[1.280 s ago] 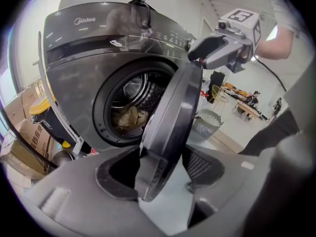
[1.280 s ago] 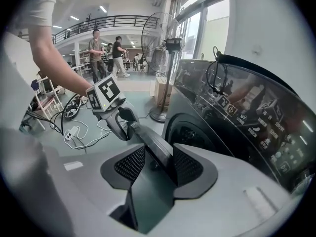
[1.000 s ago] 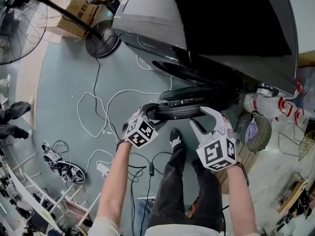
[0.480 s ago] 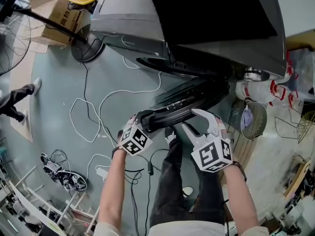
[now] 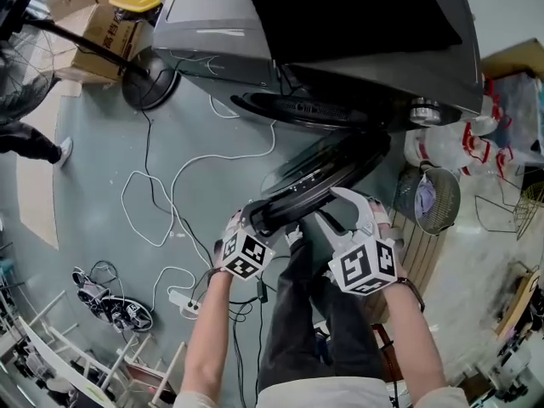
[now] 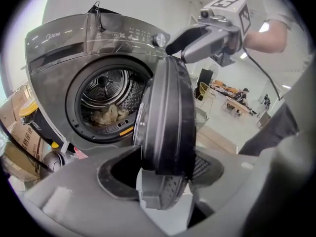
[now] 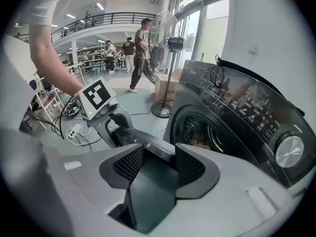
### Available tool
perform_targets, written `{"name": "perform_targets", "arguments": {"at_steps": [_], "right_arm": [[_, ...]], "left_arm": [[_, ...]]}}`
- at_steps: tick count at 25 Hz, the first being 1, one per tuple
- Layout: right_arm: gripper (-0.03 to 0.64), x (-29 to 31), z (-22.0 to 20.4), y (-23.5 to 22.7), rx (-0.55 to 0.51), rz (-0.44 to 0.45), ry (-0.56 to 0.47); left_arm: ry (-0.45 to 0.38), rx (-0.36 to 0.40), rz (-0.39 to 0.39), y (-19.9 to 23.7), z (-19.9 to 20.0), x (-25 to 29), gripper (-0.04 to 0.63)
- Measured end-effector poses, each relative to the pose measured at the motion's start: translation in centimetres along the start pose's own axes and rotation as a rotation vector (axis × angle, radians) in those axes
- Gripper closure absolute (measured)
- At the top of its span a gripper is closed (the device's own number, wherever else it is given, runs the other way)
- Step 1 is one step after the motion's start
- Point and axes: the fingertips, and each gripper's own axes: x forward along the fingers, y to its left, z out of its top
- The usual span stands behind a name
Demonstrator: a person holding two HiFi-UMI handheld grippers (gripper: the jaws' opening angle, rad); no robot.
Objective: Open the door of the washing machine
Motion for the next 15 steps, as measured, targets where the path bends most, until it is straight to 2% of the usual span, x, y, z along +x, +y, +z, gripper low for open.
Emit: {"name": "perform_targets", "arguments": {"at_steps": [6,10,12,15], "right_arm": [[0.442,-1.2,-1.1,0.7,0.041,-0.081,-0.021],[0.443,-2.6,-2.5,1.3,0.070,-0.124,-0.001],[0.449,-3.3,-3.2,1.8,0.123,-0.154,-0.005],[0.482,-4.2,-4.6,2.3,0.288,-0.165,-0.038]], "left_arm": [[-0.008,-0.034,-0.015,-2.4,-0.5,-0.1,0.291],[-0.005,-0.029,-0.072,-5.3,-0.4,0.2,0.290],[0.009,-0.021,-0.099,-6.7,-0.5,0.1,0.289],[0.014,-0.023,-0.124,-8.6,-0.5,0.4,0.288]]}}
